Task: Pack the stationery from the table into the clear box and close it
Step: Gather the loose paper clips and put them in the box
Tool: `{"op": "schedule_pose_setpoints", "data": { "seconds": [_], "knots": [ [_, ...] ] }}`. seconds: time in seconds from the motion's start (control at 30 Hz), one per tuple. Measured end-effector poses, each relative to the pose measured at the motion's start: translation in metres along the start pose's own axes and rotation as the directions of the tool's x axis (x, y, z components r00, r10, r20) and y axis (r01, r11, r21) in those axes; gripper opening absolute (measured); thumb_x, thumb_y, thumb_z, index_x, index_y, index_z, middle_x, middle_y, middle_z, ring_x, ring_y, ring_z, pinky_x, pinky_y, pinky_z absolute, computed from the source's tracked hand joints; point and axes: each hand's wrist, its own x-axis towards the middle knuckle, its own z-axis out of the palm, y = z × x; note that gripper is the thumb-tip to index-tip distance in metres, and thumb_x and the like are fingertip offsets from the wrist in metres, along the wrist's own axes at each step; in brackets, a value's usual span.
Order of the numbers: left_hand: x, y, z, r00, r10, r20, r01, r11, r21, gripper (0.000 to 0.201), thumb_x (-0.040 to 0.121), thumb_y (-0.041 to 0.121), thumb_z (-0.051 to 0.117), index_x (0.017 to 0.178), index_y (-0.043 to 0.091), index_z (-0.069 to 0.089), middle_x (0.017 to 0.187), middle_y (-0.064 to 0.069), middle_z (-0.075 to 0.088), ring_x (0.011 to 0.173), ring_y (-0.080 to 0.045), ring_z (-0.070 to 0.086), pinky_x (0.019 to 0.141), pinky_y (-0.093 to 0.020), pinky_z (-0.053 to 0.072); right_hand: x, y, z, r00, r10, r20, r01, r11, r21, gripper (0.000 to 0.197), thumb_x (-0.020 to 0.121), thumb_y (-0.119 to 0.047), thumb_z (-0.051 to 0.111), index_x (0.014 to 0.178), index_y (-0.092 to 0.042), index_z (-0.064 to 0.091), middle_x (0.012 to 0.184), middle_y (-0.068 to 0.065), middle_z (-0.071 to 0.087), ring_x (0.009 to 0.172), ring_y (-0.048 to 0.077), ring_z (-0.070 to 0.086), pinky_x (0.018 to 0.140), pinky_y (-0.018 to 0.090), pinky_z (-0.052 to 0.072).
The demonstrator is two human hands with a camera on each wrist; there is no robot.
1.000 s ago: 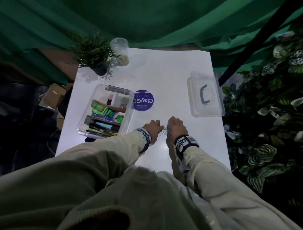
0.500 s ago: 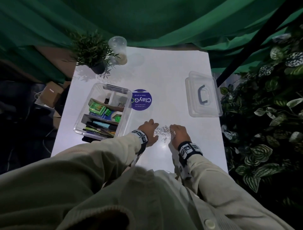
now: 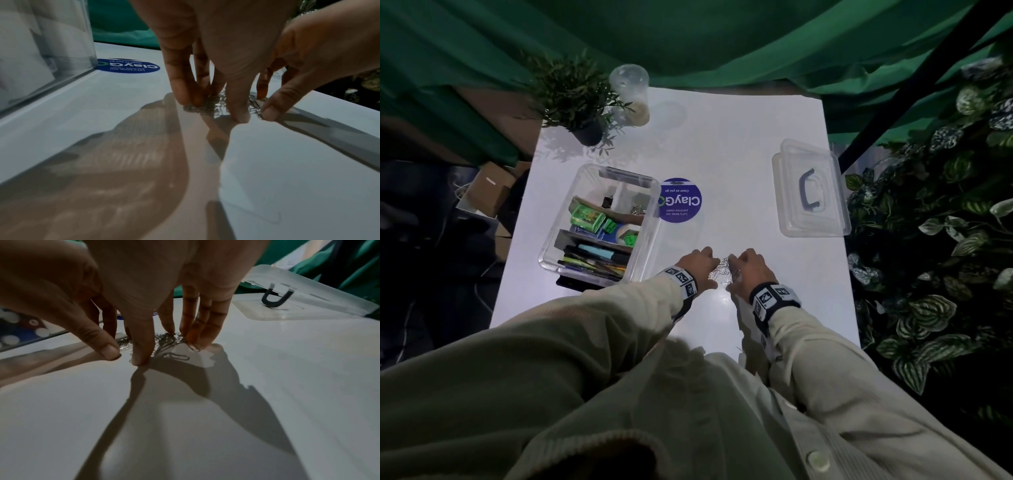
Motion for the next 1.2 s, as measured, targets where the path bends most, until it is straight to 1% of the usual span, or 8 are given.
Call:
{"op": "schedule_pose_setpoints", "data": {
  "seconds": [0.17, 0.33, 0.47, 0.7, 0.8, 0.87, 0.97, 1.2],
  "knots": [
    [0.0, 0.002, 0.004, 0.998, 0.017, 0.054, -0.018, 1.0, 0.019, 0.032, 0.09, 0.031, 0.06, 0.115, 0.011, 0.061, 0.118, -0.01, 0.051, 0.103, -0.029, 0.056, 0.084, -0.037, 0.048, 0.004, 0.003, 0.001, 0.998, -0.053, 0.037, 0.053, 0.999, 0.001, 0.041, 0.079, -0.031, 0.074, 0.115, -0.019, 0.059, 0.117, 0.007, 0.045, 0.11, 0.028, 0.048, 0.082, 0.036, 0.049],
    [-0.001, 0.003, 0.011, 0.999, 0.024, 0.04, -0.027, 0.998, 0.062, 0.027, 0.099, 0.026, 0.047, 0.112, 0.01, 0.064, 0.11, -0.012, 0.055, 0.095, -0.03, 0.059, 0.074, -0.034, 0.046, 0.0, 0.002, 0.005, 0.998, -0.063, 0.019, 0.063, 0.998, 0.004, 0.023, 0.09, -0.028, 0.06, 0.107, -0.015, 0.068, 0.112, 0.009, 0.051, 0.105, 0.028, 0.052, 0.074, 0.03, 0.042],
    [0.0, 0.005, 0.01, 0.999, 0.015, 0.03, -0.017, 0.996, 0.083, 0.03, 0.1, 0.021, 0.042, 0.117, 0.013, 0.065, 0.11, -0.01, 0.056, 0.095, -0.029, 0.06, 0.075, -0.035, 0.048, -0.002, -0.002, 0.009, 0.996, -0.081, -0.026, 0.08, 0.996, -0.038, 0.025, 0.094, -0.019, 0.048, 0.104, -0.012, 0.07, 0.105, 0.011, 0.056, 0.096, 0.031, 0.056, 0.07, 0.029, 0.041],
    [0.005, 0.007, -0.007, 1.0, -0.021, -0.008, 0.021, 0.999, 0.025, 0.032, 0.097, 0.015, 0.042, 0.121, 0.013, 0.063, 0.114, -0.01, 0.057, 0.104, -0.028, 0.058, 0.081, -0.035, 0.046, -0.003, -0.009, -0.001, 0.997, -0.049, -0.063, 0.049, 0.999, -0.003, 0.027, 0.094, -0.02, 0.046, 0.099, -0.009, 0.07, 0.097, 0.012, 0.057, 0.085, 0.032, 0.059, 0.066, 0.03, 0.043],
    [0.005, 0.005, -0.012, 0.998, -0.04, -0.045, 0.039, 0.999, -0.018, 0.03, 0.096, 0.017, 0.043, 0.115, 0.013, 0.066, 0.111, -0.011, 0.058, 0.101, -0.03, 0.058, 0.079, -0.035, 0.045, -0.003, -0.008, -0.006, 0.998, -0.02, -0.067, 0.025, 0.997, 0.069, 0.022, 0.092, -0.017, 0.05, 0.095, -0.007, 0.07, 0.089, 0.014, 0.053, 0.086, 0.034, 0.059, 0.063, 0.028, 0.036],
    [0.003, 0.003, -0.017, 0.995, -0.067, -0.076, 0.062, 0.996, -0.065, 0.03, 0.095, 0.018, 0.044, 0.112, 0.014, 0.068, 0.111, -0.012, 0.059, 0.101, -0.031, 0.059, 0.08, -0.034, 0.045, -0.004, -0.008, -0.011, 0.997, -0.003, -0.083, 0.014, 0.991, 0.135, 0.02, 0.089, -0.016, 0.053, 0.089, -0.006, 0.071, 0.079, 0.011, 0.05, 0.082, 0.035, 0.059, 0.062, 0.03, 0.04],
    [-0.002, -0.001, -0.03, 0.982, -0.114, -0.148, 0.087, 0.981, -0.175, 0.029, 0.093, 0.019, 0.048, 0.113, 0.017, 0.069, 0.113, -0.011, 0.061, 0.104, -0.03, 0.057, 0.086, -0.034, 0.046, -0.006, -0.013, -0.023, 0.993, 0.047, -0.109, -0.015, 0.96, 0.278, 0.02, 0.086, -0.018, 0.056, 0.086, -0.011, 0.075, 0.074, 0.013, 0.061, 0.077, 0.031, 0.059, 0.068, 0.03, 0.049],
    [-0.031, -0.018, -0.073, 0.908, -0.125, -0.399, -0.005, 0.951, -0.31, 0.022, 0.09, 0.022, 0.058, 0.105, 0.018, 0.074, 0.1, -0.008, 0.069, 0.095, -0.025, 0.062, 0.083, -0.032, 0.048, 0.007, -0.028, -0.069, 0.97, 0.062, -0.236, 0.026, 0.935, 0.353, 0.018, 0.091, -0.022, 0.061, 0.097, -0.016, 0.077, 0.094, 0.01, 0.073, 0.093, 0.025, 0.063, 0.077, 0.015, 0.031]
  ]
}}
